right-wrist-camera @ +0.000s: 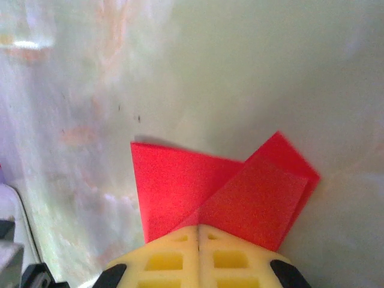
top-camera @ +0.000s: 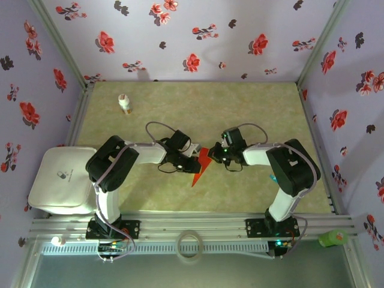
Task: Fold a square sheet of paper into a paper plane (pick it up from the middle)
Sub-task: Fold the wing for the fifth time at the center of the table.
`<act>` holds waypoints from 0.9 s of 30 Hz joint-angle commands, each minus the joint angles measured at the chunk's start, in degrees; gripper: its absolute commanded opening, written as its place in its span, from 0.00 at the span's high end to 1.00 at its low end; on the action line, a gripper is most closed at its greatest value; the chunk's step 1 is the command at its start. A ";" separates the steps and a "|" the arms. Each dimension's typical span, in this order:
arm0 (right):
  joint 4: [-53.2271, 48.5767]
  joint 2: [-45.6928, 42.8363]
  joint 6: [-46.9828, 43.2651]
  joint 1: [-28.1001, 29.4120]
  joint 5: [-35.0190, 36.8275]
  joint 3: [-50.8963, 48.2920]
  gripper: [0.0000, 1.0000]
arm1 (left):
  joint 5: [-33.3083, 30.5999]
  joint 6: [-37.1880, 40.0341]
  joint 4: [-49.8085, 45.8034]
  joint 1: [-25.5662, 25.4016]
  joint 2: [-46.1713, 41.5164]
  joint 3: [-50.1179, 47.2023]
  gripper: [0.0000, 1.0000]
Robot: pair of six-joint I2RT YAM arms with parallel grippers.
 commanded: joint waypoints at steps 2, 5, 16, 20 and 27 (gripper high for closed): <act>2.75 2.76 1.33 -3.77 6.41 -0.82 0.98 | -4.53 1.73 -9.71 -0.31 3.04 -3.86 1.00; 4.34 3.49 2.36 -5.01 5.99 -0.79 0.98 | -4.47 1.73 -9.66 -0.33 3.14 -3.91 1.00; 4.30 3.24 3.96 -9.13 6.18 0.66 0.97 | -4.27 1.66 -9.44 -0.33 2.85 -4.11 1.00; 0.74 0.37 2.69 -9.15 5.83 2.48 0.96 | -4.32 1.45 -9.21 -0.28 2.65 -4.19 1.00; -1.32 -8.18 1.33 -7.31 5.36 0.36 0.92 | -4.27 0.61 -8.55 -0.28 1.75 -4.19 1.00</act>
